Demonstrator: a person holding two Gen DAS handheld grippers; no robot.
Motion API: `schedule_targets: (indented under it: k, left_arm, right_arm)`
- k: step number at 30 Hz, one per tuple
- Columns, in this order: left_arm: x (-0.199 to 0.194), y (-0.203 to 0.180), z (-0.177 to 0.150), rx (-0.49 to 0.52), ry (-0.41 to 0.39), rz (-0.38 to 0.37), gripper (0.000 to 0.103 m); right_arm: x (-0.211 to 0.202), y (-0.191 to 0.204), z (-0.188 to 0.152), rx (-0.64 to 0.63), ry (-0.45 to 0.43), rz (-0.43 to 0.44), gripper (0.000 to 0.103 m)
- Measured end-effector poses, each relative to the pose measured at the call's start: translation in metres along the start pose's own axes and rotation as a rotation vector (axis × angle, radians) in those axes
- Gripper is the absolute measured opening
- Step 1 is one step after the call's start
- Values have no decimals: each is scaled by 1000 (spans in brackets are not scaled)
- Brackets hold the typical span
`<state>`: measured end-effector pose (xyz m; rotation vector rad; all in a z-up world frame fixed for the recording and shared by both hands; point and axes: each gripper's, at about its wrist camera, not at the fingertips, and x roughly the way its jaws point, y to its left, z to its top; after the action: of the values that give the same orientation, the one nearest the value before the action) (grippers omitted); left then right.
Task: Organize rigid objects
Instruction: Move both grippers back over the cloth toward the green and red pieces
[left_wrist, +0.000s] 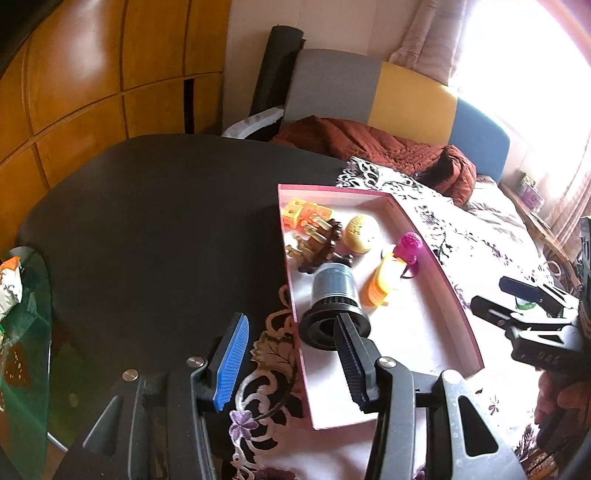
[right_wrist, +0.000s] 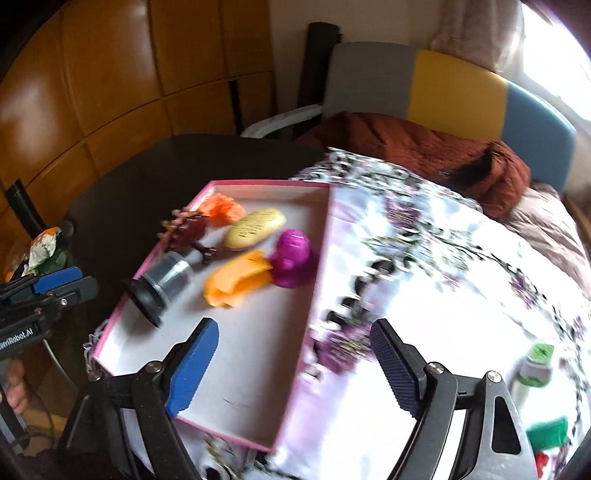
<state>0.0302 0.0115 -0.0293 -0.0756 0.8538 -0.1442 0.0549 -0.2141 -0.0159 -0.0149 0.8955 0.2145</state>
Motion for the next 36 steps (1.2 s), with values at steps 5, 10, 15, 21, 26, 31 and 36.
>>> schedule_targets:
  k: [5, 10, 15, 21, 26, 31, 36]
  left_arm:
    - [-1, -12, -3, 35, -1, -28, 49]
    - [1, -23, -5, 61, 11, -47, 49]
    - [0, -34, -6, 94, 10, -68, 49]
    - [0, -62, -4, 159, 20, -119, 49]
    - [3, -97, -7, 234, 56, -186, 49]
    - [12, -144, -15, 325, 101, -284, 49]
    - [21, -192, -19, 406, 128, -377, 49]
  right_arm:
    - [-19, -42, -16, 68, 8, -68, 88]
    - [-40, -96, -35, 185, 14, -151, 88]
    - [-68, -158, -53, 330, 7, -239, 88]
    - [-110, -249, -83, 603, -74, -430, 94]
    - [-129, -304, -125, 935, -131, -478, 94]
    - [-139, -307, -128, 977, -186, -486, 94]
    - [-138, -304, -126, 966, -195, -471, 95]
